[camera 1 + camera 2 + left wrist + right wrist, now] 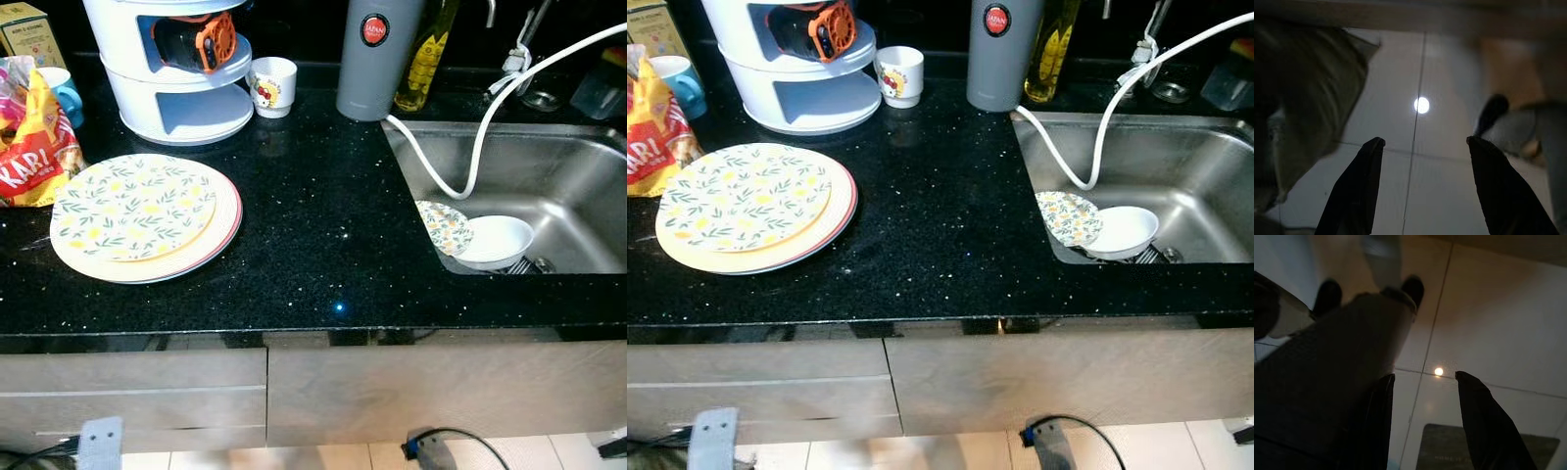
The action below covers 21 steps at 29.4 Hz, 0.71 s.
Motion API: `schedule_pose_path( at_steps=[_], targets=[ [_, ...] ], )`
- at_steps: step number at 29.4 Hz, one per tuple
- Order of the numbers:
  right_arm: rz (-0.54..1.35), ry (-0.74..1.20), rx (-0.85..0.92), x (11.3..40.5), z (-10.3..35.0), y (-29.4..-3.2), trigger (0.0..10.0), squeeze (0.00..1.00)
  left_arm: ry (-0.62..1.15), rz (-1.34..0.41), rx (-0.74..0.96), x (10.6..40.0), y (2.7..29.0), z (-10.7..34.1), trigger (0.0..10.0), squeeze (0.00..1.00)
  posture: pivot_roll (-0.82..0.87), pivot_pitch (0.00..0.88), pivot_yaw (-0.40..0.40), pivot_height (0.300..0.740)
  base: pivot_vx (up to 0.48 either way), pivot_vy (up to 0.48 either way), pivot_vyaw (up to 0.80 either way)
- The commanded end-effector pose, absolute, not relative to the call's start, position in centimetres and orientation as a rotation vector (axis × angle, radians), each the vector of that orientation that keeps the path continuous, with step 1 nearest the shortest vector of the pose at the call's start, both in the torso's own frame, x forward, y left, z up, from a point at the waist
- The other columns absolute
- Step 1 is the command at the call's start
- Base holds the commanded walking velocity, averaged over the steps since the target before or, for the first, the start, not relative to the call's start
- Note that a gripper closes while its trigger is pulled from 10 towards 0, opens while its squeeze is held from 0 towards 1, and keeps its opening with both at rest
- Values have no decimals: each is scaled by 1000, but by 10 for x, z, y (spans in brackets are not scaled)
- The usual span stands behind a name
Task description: Kitchen organization
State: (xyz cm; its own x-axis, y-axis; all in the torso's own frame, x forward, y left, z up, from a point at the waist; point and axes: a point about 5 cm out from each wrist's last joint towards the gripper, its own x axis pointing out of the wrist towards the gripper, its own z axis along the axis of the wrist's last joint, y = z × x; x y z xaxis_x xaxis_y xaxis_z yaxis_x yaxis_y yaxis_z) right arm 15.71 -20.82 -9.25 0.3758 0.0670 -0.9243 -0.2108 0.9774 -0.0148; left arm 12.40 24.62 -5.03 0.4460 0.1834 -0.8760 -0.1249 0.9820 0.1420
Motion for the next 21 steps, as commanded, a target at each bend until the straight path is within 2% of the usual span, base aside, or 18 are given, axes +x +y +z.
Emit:
schedule_pose_path(
  at_steps=[1,3,8,10,13,14,16,17,18,19,21],
  targets=[
    [181,1196,-133,151,-95,-209,10000,0,1127,105,70,122,242,-46,10000,0,182,69,-46,740,0,0,0],
    [181,1196,-134,151,-95,-209,10000,0,1134,75,74,122,240,-44,10000,0,182,69,-46,740,0,0,0],
    [174,1203,-126,148,-95,-213,10000,0,1174,-319,168,121,223,-5,10000,0,174,72,-41,740,0,0,0],
    [173,1205,-125,147,-95,-214,10000,0,1176,-361,181,122,222,0,10000,0,173,72,-40,740,0,0,0],
    [171,1215,-126,144,-96,-215,10000,0,1165,-561,219,119,220,18,10000,0,169,75,-37,740,0,0,0],
    [169,1216,-126,144,-96,-216,10000,0,1128,-641,244,120,217,28,10000,0,169,77,-34,740,0,0,0],
    [169,1216,-126,144,-96,-216,10000,0,1128,-641,244,120,217,28,10000,0,169,77,-34,740,0,0,0],
    [168,1216,-125,144,-96,-216,10000,0,1113,-698,251,120,215,36,10000,0,169,78,-34,740,0,0,0],
    [165,1214,-123,144,-96,-217,10000,0,1056,-854,288,121,207,55,10000,0,165,76,-32,740,0,0,0],
    [165,1214,-123,144,-96,-217,10000,0,1056,-854,288,121,207,55,10000,0,165,76,-32,740,0,0,0],
    [162,1210,-121,146,-95,-217,10000,0,1007,-1009,302,119,199,72,10000,0,163,75,-33,740,0,0,0]
  ],
)
